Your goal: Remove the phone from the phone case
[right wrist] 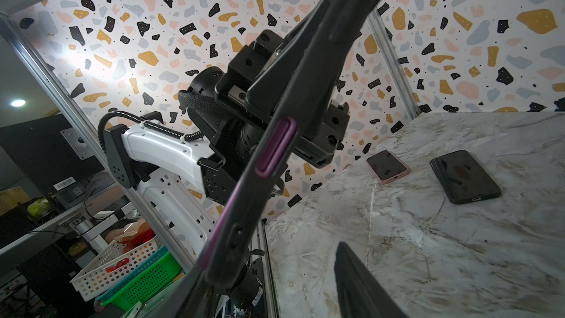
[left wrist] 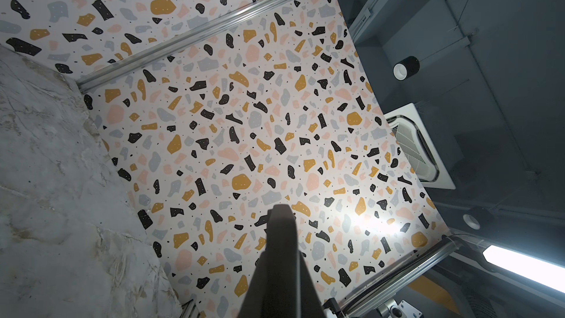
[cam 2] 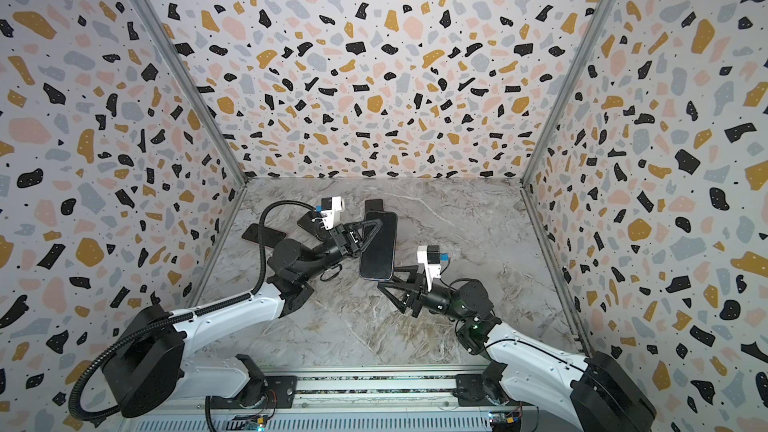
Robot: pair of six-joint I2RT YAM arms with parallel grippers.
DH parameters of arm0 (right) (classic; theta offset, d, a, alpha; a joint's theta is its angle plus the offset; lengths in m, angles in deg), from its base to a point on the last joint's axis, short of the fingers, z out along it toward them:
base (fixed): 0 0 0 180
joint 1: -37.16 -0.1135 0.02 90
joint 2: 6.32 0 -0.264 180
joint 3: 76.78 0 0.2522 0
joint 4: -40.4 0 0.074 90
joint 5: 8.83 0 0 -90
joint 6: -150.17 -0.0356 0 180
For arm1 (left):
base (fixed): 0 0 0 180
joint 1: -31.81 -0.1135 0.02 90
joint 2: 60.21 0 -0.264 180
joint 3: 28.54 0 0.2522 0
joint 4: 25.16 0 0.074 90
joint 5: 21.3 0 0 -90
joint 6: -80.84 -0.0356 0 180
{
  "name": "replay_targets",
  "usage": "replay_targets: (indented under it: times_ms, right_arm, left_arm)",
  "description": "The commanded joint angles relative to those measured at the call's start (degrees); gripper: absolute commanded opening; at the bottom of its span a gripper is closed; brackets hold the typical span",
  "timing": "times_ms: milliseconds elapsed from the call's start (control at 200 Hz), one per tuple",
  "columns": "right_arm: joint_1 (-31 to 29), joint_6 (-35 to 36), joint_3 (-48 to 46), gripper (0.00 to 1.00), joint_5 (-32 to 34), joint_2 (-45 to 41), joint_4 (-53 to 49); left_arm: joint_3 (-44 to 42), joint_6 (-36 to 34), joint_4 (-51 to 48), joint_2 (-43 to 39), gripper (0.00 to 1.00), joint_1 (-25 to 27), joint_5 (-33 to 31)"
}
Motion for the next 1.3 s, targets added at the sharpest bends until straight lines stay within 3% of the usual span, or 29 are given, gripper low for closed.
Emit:
replay_targets:
  times_ms: [0, 1296]
  right_arm:
    - [0.7, -0.6, 2.1, 0.6, 0.0, -0.3, 1.7]
    - [7.3, -5.4, 0.9, 0.53, -1.0, 2.8, 3.8]
  left_arm:
    - [2.8, -0.7, 6.7, 0.1, 0.0, 0.9, 0.6]
    - [4.7, -2.0, 8.0, -0.4, 0.0, 5.2, 1.2]
